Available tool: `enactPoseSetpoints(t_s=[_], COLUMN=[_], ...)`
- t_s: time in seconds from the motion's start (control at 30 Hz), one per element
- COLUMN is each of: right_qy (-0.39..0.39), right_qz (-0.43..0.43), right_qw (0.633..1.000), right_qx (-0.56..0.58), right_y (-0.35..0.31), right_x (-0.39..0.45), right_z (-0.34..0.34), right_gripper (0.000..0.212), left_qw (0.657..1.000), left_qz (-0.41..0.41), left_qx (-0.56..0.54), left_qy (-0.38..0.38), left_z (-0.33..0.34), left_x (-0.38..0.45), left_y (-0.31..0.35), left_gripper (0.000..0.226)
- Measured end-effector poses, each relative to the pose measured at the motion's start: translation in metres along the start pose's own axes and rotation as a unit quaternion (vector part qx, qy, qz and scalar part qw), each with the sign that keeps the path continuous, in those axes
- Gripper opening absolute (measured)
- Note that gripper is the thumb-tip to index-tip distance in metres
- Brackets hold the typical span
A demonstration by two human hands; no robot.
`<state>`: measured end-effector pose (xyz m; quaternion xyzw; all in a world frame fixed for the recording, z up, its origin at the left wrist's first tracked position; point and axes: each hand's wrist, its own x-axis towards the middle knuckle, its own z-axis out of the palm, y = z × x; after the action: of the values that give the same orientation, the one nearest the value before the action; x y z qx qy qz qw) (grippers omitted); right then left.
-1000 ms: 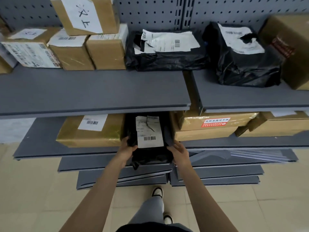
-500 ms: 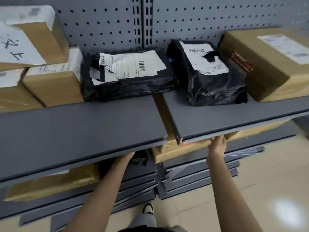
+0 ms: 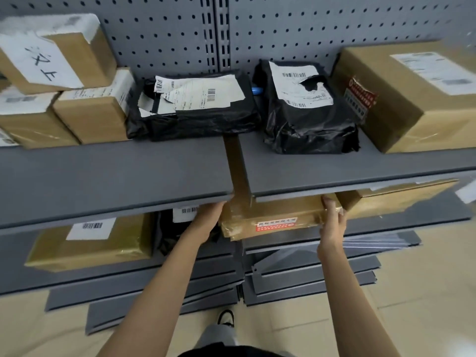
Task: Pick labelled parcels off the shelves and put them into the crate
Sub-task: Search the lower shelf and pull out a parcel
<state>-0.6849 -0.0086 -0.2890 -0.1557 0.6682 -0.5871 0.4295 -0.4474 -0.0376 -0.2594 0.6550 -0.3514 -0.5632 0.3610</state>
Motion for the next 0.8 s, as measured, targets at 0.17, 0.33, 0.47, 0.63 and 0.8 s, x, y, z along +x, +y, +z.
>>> enactPoseSetpoints(t_s=[0.17,0.33,0.47,0.63,0.8], right_qy=[-0.082,-0.172,-0.247,-0.300,-0.319], right_qz=[0.005,-0.009,0.001,0.000,-0.026], right_qw=[0.996,0.982,0.961,0.944,0.939], right_qx=[-0.018,-0.074,-0.128,-0.136,-0.128], right_y=[-0.004,0.003,0.012,0.022,0.019], right_x=[-0.017,-0.031,-0.042,-0.064,-0.079], right_z=[-0.045,-0.110,-0.156,-0.192,-0.202], right_gripper=[0.046,0.041,0.040,0.040,0.037], left_qw=[0.996,0.993,0.993,0.993,0.989], left_qz=[0.059,0.067,0.056,0.044,0.017], left_qx=[-0.070,-0.084,-0.068,-0.066,-0.110], left_qy=[0.014,0.054,0.073,0.084,0.095], left_z=[0.008,0.022,0.031,0.036,0.036], left_x=[-0.050,-0.109,-0.155,-0.195,-0.214], left_y=[-0.024,-0.058,-0.095,-0.127,-0.143], left_gripper=[0.056,0.063,0.068,0.074,0.070])
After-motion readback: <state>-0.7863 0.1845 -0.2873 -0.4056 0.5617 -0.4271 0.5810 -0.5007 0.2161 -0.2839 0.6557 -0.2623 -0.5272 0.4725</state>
